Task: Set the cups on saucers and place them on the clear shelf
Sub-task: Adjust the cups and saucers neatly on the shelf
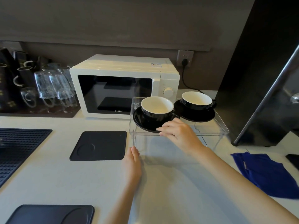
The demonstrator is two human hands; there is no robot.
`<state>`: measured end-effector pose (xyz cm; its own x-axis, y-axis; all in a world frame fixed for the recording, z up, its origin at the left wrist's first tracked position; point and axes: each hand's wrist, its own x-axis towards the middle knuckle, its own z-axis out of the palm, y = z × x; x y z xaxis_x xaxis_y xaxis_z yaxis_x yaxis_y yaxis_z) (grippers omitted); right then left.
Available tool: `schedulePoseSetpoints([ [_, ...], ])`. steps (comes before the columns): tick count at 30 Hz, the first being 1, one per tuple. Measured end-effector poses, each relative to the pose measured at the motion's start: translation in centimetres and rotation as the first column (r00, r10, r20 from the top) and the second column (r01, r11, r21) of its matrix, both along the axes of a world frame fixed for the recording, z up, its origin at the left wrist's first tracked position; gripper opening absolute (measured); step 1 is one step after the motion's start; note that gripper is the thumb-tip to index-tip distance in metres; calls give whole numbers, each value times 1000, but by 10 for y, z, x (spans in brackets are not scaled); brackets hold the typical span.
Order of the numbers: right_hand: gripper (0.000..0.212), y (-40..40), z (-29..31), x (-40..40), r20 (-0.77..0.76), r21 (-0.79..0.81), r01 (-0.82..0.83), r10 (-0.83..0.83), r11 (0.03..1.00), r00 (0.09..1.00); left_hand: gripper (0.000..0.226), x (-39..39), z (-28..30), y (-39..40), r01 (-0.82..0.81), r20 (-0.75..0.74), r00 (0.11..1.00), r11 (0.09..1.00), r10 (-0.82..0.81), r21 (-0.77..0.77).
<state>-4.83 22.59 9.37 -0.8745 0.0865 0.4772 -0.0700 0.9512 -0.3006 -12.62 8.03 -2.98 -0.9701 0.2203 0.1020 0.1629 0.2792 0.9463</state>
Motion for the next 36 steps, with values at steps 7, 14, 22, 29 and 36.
schedulePoseSetpoints([
  [7, 24, -27, 5, -6, -108, 229, 148, -126, 962, 986, 44, 0, 1, 2, -7, -23, 1000, 1000, 8, 24],
  [14, 32, -49, -9, -23, -156, 370, 203, -155, 907, 976, 43, -2, -1, 2, -27, -11, 1000, 999, 27, 27],
  [22, 15, -9, -26, -17, -152, 203, 3, 28, 979, 988, 41, 0, 1, 0, -16, -14, 1000, 1000, 16, -12],
  [29, 21, -7, -26, -13, -201, -5, -25, 24, 1000, 979, 43, 3, 6, 0, -21, -25, 999, 1000, 21, 3],
  [36, 28, -15, -28, -8, -337, 80, 218, -179, 973, 924, 42, 5, 8, -1, -5, -7, 1000, 1000, 5, -5],
])
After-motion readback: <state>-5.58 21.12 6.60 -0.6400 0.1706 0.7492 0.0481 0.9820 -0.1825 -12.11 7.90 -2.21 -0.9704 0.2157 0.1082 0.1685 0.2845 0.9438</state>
